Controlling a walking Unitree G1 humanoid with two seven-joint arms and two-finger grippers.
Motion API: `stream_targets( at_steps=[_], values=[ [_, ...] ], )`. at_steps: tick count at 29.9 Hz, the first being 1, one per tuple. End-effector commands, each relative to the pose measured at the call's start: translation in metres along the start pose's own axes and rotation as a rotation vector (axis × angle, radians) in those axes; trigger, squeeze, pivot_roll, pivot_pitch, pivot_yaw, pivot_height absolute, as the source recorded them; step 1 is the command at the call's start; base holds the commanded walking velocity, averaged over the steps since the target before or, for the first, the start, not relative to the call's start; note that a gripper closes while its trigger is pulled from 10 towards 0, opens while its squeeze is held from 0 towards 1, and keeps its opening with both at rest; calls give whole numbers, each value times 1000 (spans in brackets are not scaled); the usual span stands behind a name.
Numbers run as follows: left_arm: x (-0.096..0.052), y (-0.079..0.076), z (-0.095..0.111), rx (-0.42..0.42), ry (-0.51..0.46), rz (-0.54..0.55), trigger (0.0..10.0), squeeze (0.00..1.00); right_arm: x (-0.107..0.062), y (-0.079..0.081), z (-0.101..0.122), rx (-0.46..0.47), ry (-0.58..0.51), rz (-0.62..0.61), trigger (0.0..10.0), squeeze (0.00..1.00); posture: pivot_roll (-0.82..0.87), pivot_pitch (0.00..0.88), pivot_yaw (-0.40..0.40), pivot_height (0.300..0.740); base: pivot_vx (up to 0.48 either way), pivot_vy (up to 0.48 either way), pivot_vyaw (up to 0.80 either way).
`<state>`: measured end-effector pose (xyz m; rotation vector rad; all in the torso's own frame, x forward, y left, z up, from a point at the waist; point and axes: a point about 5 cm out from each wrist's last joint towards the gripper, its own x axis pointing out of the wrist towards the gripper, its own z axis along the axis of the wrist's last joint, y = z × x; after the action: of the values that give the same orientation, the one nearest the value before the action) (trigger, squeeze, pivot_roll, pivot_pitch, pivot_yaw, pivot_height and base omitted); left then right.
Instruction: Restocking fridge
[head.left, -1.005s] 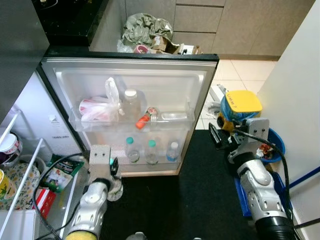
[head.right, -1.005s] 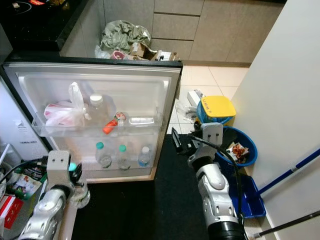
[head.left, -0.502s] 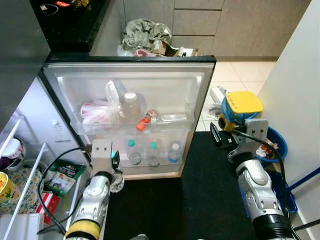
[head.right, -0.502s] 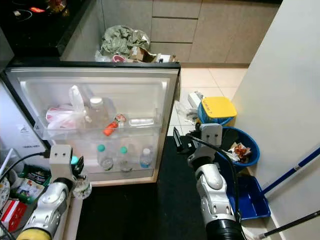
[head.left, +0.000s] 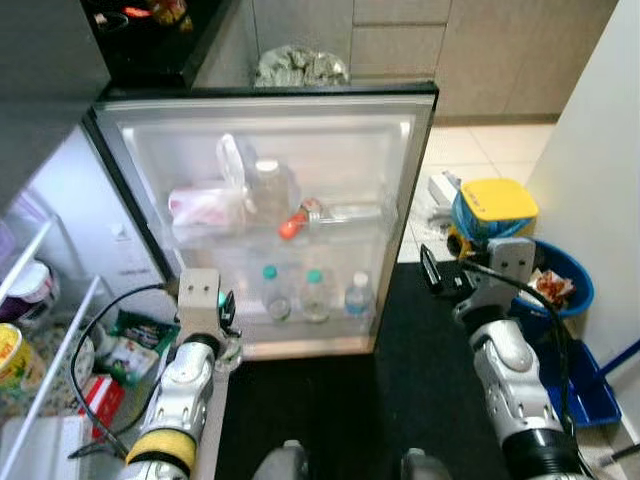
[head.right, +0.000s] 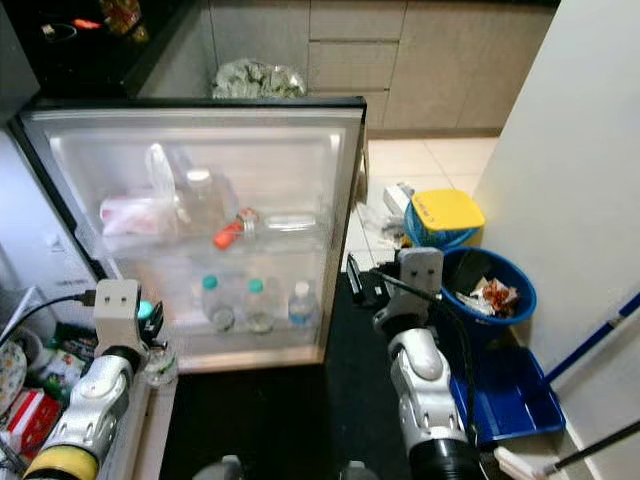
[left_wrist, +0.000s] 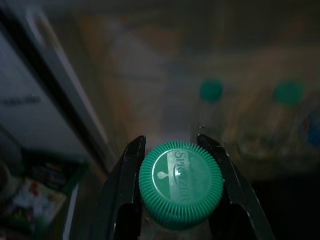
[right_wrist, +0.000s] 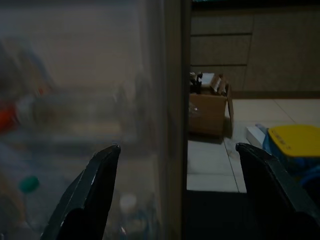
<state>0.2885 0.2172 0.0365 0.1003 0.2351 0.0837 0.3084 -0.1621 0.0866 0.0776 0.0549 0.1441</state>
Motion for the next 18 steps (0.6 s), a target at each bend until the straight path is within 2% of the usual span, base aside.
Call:
stream_targets(
  at_steps=[1,14,18],
  values=[
    [4,-4,6,12,-25,-15,10000,0,0,-6,1,-4,-4,-21,10000,0,-28,0,-12,601,0,0,0],
    [5,2,10,8,-47,4,10000,0,1,-1,-1,-6,-11,-17,10000,0,-16,0,10,551,0,0,0],
    [9,15,22,16,-85,38,10000,0,4,7,2,-38,-29,11,10000,0,-7,0,15,531,0,0,0]
  ],
)
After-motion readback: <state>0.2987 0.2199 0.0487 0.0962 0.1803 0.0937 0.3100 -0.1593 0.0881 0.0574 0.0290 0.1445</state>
